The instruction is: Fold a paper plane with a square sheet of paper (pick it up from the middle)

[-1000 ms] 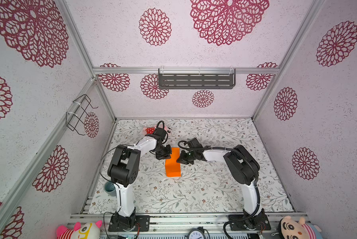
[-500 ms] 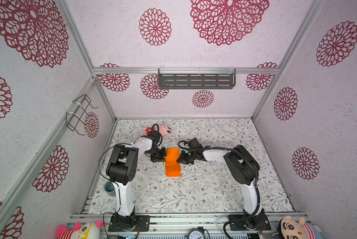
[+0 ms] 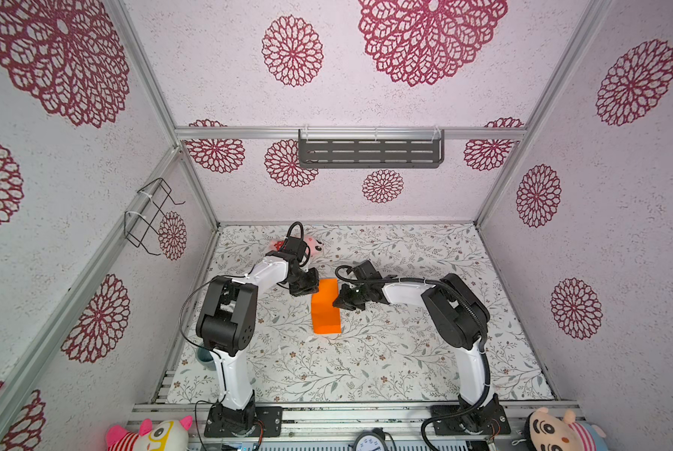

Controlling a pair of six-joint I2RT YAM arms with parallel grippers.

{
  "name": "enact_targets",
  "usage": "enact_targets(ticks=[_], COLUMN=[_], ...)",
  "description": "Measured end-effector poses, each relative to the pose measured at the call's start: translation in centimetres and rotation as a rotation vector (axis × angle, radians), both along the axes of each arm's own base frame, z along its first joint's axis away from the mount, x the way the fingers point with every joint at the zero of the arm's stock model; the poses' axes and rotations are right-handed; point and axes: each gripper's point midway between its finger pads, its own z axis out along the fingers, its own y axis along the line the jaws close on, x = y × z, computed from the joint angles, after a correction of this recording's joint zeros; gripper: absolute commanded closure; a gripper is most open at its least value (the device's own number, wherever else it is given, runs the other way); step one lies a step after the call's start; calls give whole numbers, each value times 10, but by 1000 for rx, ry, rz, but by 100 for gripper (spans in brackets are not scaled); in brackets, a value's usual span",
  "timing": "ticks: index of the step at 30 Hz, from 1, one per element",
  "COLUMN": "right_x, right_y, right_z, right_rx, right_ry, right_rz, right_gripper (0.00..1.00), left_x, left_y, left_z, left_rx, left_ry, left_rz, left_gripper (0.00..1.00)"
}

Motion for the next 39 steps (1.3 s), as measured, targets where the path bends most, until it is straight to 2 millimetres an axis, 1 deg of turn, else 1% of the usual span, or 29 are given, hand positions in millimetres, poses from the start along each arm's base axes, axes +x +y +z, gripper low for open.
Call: enact_targets(ticks=[3,5,7,17,20,24,28,34,36,39], right_x=[0,0,0,0,0,0,0,0,0,0], right_y=[0,0,0,-1,-1,-1,-1,-1,-1,-1], right_z=[0,0,0,-1,-1,-1,-1,-1,-1,-1], right_rx=[-1,-2,-3,-8,-8,-8,-8,-7,-8,-8], right_ry=[-3,-4,-7,-8,-8,-8,-8,-8,-8,-8], right_rz=[3,6,7,5,5,5,5,5,5,5], right_gripper=[88,88,88,88,88,88,88,88,88,88], left_x=[6,4,0,4,5,9,15,32,38,42], left_y=[-1,1,4,30,34,29,14,4,4,6], left_z=[-16,-28,-36,-37,-36,-31,-23,-6,-6,-14], left_rx=[12,25,39,177,188,162,122,102,107,132], left_ry=[26,55,80,84,86,71,44,-10,-17,-7], left_rz=[2,2,1,26,35,31,10,6,8,11], left_gripper=[97,97,97,98,98,97,97,97,97,98])
